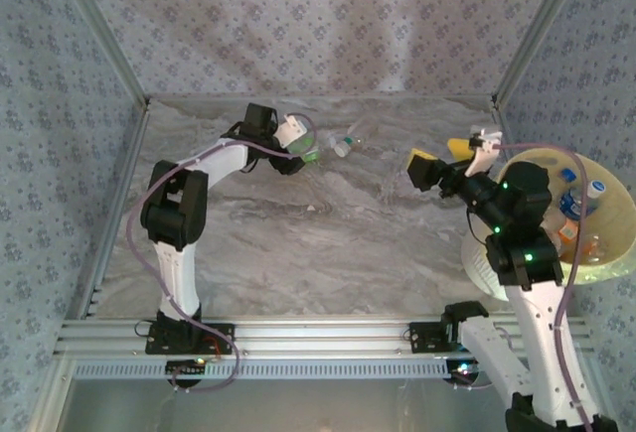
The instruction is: Put the plastic bottles in the bin
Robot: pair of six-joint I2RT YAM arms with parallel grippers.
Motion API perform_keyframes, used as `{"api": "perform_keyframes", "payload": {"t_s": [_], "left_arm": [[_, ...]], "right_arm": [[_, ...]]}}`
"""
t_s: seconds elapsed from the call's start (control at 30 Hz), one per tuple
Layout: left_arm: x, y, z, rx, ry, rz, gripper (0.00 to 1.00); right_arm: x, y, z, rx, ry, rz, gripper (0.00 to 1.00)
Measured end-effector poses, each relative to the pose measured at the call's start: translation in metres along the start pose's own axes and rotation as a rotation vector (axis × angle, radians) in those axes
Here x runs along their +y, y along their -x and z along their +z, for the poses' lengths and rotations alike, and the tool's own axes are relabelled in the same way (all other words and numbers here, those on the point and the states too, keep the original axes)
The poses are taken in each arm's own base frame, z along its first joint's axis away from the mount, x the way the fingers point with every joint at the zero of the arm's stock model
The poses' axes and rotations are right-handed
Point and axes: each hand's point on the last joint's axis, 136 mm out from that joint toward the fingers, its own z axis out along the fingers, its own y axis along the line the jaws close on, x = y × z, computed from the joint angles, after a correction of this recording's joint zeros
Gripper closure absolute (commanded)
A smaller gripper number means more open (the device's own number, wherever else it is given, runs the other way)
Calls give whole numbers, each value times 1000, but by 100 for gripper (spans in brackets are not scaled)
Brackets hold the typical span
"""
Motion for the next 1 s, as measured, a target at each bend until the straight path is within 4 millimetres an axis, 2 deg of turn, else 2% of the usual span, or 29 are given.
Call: {"api": "perform_keyframes", "payload": {"t_s": [0.2,0.37,0.57,0.67,0.83,1.0], "left_arm": [[9,3,17,1,0,60,11],[10,-1,29,20,-15,89,15],[-1,-18,42,52,-62,87,24],[-5,-22,45,59,-83,80,36],[-8,-21,44,34,-76,70,46],[-9,-23,37,28,-60,31,48]], "right_arm": [[16,-22,34,82,57,-23,0],[20,-46,57,162,55,-60,0],[14,-46,60,159,16,-98,0],[11,-45,60,152,-5,-110,0],[5,-40,61,129,-42,-119,0],[-9,-49,65,131,-108,-69,0]]}}
